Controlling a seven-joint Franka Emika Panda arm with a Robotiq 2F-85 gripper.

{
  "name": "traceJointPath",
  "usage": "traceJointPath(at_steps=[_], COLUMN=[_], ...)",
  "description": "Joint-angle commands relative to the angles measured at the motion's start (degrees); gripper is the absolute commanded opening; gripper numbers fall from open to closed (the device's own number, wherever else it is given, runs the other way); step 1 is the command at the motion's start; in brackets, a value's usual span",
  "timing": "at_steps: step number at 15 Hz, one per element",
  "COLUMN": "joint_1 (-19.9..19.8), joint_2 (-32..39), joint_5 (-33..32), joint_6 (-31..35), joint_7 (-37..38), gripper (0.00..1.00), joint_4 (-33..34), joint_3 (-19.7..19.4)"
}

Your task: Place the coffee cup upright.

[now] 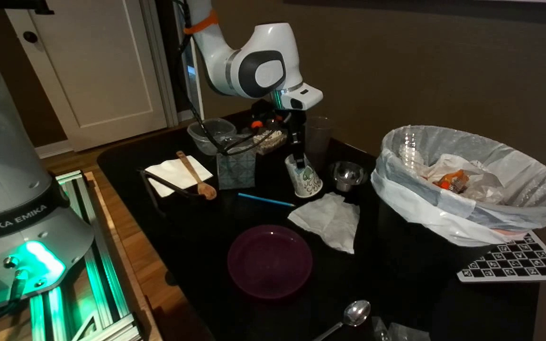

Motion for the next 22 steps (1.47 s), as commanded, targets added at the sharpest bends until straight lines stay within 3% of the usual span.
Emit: traceJointPath(at_steps=[1,2,4,8,18,22], joint_1=[2.5,2.5,2.5,2.5,2.2,2.7], joint_2=[1.5,1.7,1.5,1.9,1.8,2.4], joint_5=[0.7,1.3,1.7,2.2,2.5,2.6], joint_6=[2.5,2.7,2.5,1.9,0.8,0.5], joint_7=[0.5,0.2,-0.3,-0.7,-2.0,-0.6], gripper=[0.60,0.62,0.88,1.00,1.00,1.00], joint_4=[-0.9,-1.0,-1.2,-1.6,-2.3,-0.9], joint_3=[-1.6,-1.3,-0.8,0.0,0.3,-2.8])
